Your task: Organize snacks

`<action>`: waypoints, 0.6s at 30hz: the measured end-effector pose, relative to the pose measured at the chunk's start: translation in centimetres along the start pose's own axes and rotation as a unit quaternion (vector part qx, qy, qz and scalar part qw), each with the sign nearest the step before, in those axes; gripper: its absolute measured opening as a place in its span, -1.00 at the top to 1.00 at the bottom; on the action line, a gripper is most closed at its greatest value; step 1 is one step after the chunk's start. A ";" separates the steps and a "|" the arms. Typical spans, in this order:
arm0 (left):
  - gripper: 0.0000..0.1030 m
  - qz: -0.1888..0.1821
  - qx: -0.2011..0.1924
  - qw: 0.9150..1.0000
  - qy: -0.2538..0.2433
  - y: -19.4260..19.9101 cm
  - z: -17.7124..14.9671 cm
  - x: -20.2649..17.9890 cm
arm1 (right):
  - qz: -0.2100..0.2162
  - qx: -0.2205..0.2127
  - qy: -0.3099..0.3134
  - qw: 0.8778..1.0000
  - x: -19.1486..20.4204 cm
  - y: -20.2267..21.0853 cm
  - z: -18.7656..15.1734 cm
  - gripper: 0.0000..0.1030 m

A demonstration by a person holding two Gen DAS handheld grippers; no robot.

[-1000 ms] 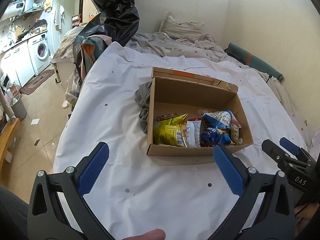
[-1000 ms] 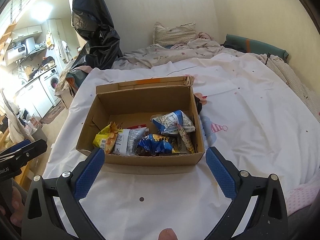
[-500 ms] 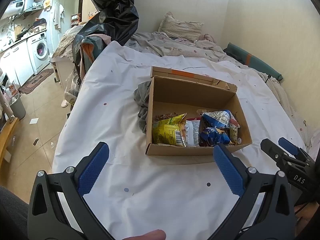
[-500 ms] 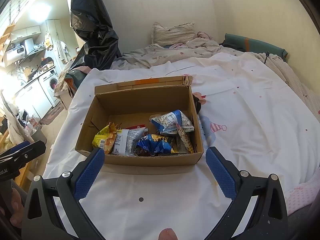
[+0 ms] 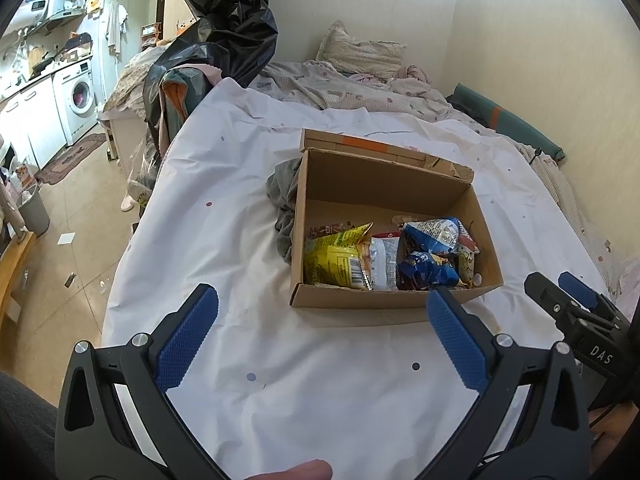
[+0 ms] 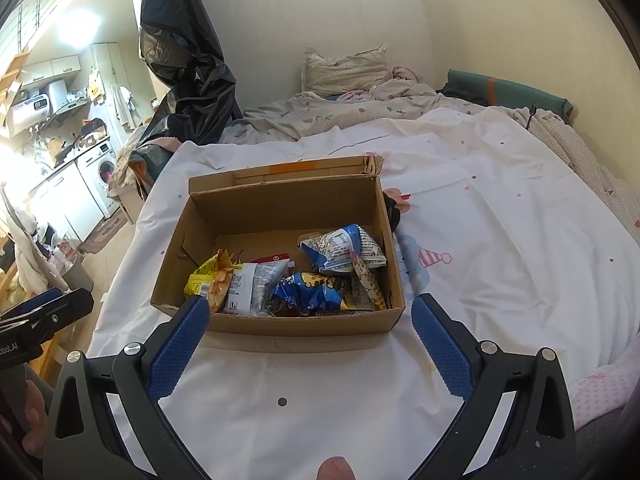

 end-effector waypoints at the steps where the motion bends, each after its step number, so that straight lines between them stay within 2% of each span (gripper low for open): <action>1: -1.00 0.000 -0.002 1.000 0.000 0.1 0.0 0.0 | -0.001 0.001 0.000 1.000 0.0 0.0 0.0 -1.00; 18: -1.00 0.001 0.011 1.000 0.007 -0.6 -0.1 0.3 | 0.001 0.008 -0.007 1.000 -0.4 -0.3 0.0 -1.00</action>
Point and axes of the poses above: each gripper's, at about its wrist camera, not at the fingertips, and y roughly against the way its jaws point, x to its left, z to its top, the point moved 2 cm from there along -y, roughly the way its jaws point, and after that the axes turned 4 degrees about x, right-handed, at the moved point
